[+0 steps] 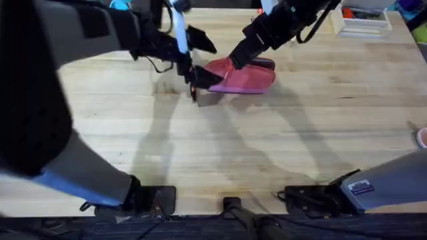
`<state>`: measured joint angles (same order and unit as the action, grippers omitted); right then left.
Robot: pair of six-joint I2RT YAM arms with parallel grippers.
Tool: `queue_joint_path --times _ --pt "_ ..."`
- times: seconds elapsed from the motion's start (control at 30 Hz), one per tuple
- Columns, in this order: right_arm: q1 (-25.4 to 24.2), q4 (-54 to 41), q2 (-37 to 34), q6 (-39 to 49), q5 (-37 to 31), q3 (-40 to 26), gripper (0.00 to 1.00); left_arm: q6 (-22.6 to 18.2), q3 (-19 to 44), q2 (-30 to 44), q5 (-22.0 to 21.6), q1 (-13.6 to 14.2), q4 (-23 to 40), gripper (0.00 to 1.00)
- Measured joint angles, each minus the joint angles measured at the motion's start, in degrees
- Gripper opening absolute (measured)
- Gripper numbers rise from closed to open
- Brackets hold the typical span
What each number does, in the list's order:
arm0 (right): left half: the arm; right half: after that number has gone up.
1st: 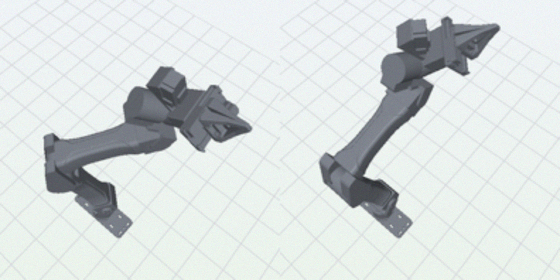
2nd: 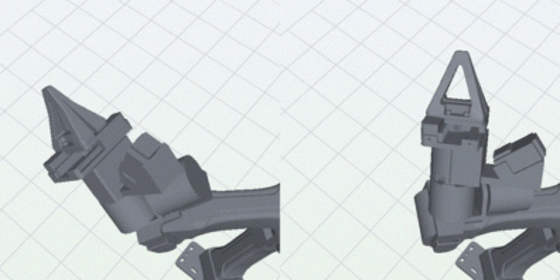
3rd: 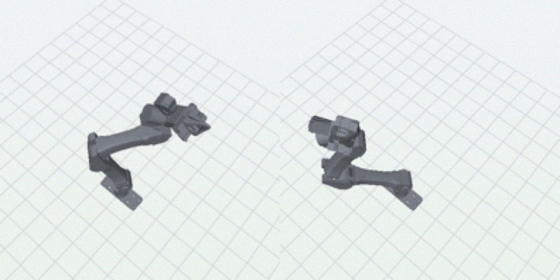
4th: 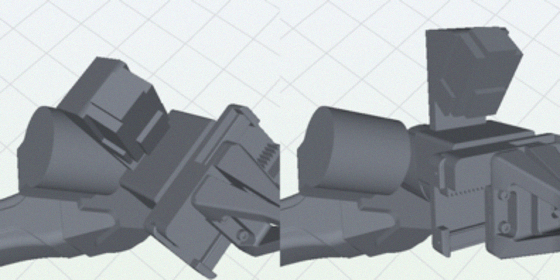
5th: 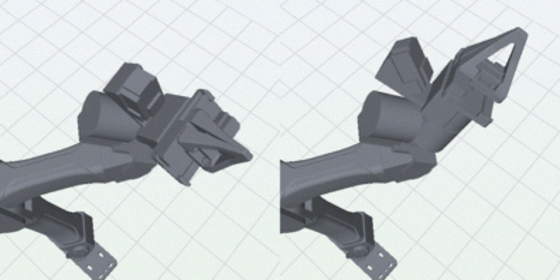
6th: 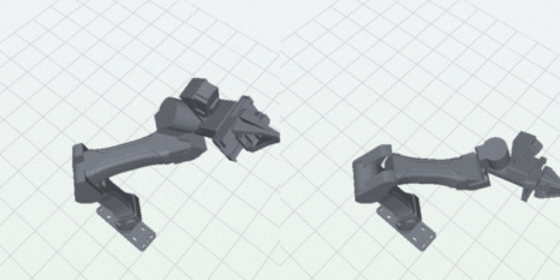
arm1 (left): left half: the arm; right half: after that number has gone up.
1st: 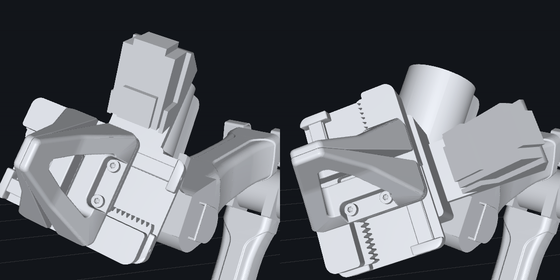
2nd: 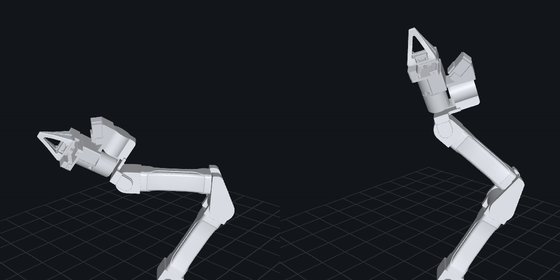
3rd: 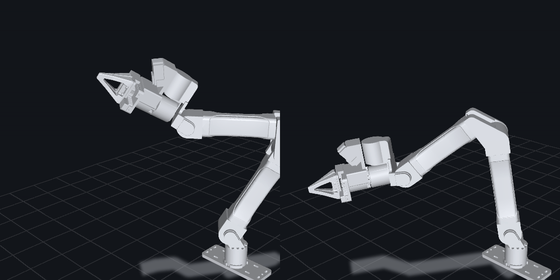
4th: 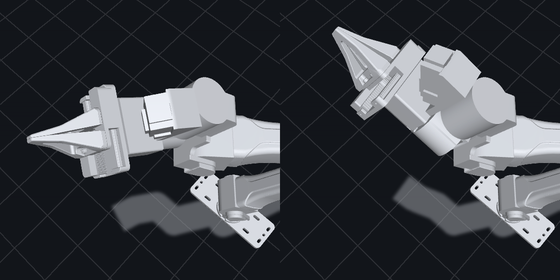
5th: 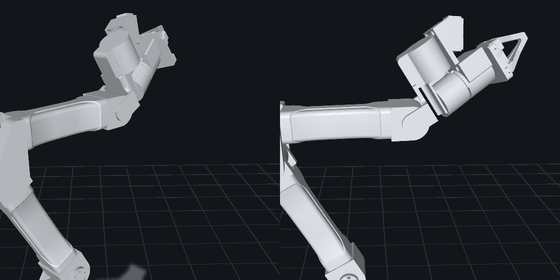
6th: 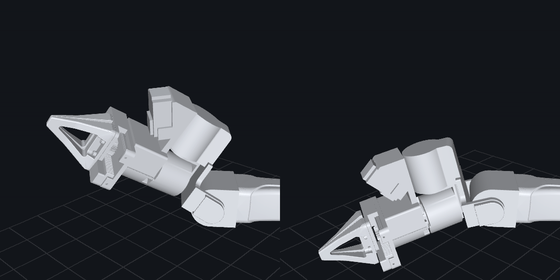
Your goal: Unzip the bag, pick up the pens from the table one at a time and place them inside, then zip the bag closed.
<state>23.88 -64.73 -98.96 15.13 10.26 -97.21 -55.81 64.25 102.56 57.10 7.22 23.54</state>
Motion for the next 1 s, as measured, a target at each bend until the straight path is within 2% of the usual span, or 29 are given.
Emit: queue_joint_path --times 0.13,0.27,0.53,0.67,1.0 --pt "0.0 0.0 0.0 5.5 0.0 0.0 0.996 3.6 0.0 -5.8 0.2 -2.6 0.8 0.993" --pt "0.0 0.0 0.0 13.1 0.0 0.0 0.997 6.5 0.0 -9.8 0.4 -5.4 5.0 0.993" --pt "0.0 6.0 1.0 24.9 -0.2 -0.1 0.997 8.3 0.0 -10.9 0.3 -9.1 12.4 0.993" --pt "0.0 7.6 1.0 26.9 -0.2 -0.2 0.997 8.5 0.0 -10.9 0.3 -9.9 13.8 0.993" --pt "0.0 8.2 1.0 28.2 -0.2 -0.2 0.996 8.5 0.0 -10.9 0.3 -10.0 13.8 0.994"
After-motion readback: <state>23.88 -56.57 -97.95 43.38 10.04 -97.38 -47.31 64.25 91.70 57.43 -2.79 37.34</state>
